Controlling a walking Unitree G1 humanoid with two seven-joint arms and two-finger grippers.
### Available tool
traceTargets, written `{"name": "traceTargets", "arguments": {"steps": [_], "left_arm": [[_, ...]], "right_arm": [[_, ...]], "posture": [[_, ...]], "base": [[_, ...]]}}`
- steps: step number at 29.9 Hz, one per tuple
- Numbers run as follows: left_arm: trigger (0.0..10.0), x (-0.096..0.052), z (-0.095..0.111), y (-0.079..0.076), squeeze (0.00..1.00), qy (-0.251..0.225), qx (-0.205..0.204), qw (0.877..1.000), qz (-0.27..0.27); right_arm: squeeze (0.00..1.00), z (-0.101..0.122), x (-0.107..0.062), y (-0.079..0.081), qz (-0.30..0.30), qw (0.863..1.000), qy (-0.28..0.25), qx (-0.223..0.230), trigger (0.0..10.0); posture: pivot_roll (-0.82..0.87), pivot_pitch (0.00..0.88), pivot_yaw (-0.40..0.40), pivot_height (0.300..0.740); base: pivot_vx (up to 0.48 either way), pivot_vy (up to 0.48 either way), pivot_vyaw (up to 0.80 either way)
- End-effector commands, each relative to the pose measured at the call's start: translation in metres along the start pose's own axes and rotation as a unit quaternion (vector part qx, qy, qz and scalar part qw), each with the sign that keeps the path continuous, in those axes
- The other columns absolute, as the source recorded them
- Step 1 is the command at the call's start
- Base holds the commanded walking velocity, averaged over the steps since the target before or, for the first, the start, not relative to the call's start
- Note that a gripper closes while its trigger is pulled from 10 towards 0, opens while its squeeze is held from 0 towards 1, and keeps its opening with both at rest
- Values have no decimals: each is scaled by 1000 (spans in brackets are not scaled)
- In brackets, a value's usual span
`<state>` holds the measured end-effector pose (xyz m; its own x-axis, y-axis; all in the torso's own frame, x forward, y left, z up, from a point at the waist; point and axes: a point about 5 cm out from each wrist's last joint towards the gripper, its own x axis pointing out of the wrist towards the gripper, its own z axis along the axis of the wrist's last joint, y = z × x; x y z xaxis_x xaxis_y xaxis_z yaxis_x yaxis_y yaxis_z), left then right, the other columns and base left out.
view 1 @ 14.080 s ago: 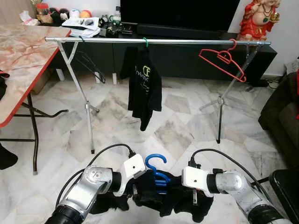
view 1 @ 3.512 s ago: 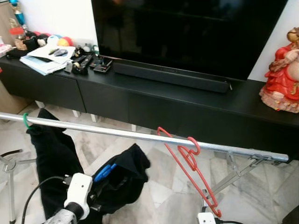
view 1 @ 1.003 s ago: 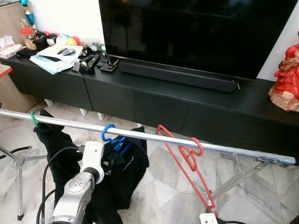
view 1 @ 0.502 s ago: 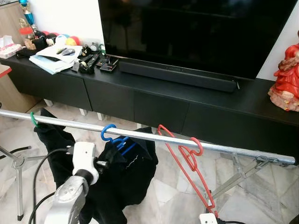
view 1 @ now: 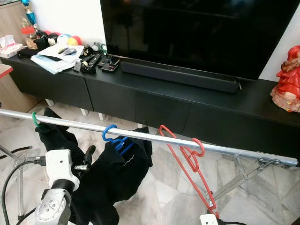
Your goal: Hang hanger
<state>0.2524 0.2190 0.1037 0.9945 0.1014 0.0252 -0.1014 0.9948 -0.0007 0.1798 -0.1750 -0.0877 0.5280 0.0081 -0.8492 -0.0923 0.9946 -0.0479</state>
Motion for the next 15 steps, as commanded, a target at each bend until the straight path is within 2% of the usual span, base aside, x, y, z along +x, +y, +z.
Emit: {"name": "traceTargets", "arguments": {"steps": [1,3,15], "left_arm": [[10000,0,-1,-3,0,5,-2,1000,0],[10000,1,-1,-5,0,6,-10,1000,-1],[10000,0,-1,-5,0,9,-9,1000,-2]], "right_arm": [[0,-4,0,-1,-1,1000,10,-5,10000],[0,-4,0,-1,-1,1000,10,-4,10000],[0,-5,0,0,2,1000,11,-5,10000]], "posture": [[-10,79,-20,740],[-10,80,-19,740],[-9,81,-16,740]], "base": [[0,0,0],[0,0,0],[0,373,0]]}}
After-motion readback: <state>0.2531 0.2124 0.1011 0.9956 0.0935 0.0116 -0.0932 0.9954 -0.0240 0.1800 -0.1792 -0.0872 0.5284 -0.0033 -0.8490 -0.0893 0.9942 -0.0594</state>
